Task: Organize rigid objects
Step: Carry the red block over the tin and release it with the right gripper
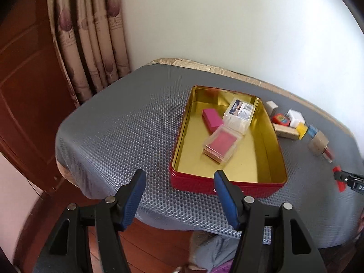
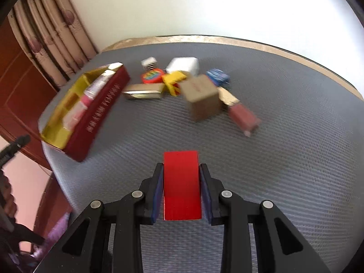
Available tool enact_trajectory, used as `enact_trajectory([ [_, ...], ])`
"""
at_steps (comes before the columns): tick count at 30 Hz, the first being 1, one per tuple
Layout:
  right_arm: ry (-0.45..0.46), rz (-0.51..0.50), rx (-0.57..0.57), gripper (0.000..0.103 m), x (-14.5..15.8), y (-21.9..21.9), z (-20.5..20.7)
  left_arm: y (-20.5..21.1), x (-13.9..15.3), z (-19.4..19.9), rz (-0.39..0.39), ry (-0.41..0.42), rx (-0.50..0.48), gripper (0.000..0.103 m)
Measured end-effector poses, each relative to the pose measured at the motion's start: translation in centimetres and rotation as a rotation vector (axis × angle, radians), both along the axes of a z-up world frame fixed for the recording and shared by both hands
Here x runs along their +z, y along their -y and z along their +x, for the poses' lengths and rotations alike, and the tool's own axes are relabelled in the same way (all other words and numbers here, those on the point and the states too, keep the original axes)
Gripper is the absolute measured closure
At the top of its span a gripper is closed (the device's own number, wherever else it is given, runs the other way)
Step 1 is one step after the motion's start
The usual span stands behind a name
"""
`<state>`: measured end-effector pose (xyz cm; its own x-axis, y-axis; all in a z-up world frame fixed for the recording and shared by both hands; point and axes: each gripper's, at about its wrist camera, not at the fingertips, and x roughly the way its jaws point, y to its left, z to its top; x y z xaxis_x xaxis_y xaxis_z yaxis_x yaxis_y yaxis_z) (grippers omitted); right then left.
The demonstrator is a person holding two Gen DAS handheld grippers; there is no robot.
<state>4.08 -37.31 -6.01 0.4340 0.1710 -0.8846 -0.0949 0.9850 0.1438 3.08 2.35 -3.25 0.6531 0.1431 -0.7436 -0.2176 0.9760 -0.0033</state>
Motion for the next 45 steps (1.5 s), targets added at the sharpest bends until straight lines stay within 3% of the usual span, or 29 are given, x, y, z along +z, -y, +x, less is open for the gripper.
enact_trajectory([
  [8,-0.020,0.192,0.118,0.075,2.4,-10.4,6.8,-1.3,-0.2,-0.6,0.016,-0.003,0.067,0.039],
  [15,-0.106,0.239,0.201,0.075,-0.3,-20.5,14.4,-2.2,0.6,-1.2,-0.009,0.034,0.069,0.039],
  [19,-0.138,0.209,0.195,0.075,-2.2,-24.2,17.7,-2.9,0.5,-0.9,-0.051,0.021,0.065,0.039],
  [32,-0.203,0.224,0.108,0.075,-6.9,-26.1,21.8,-4.1,-0.5,0.0,-0.089,-0.032,0.077,0.039],
  [45,-0.201,0.222,0.061,0.074,-8.2,-26.7,23.9,-3.8,-1.1,0.8,-0.096,-0.067,0.068,0.039],
])
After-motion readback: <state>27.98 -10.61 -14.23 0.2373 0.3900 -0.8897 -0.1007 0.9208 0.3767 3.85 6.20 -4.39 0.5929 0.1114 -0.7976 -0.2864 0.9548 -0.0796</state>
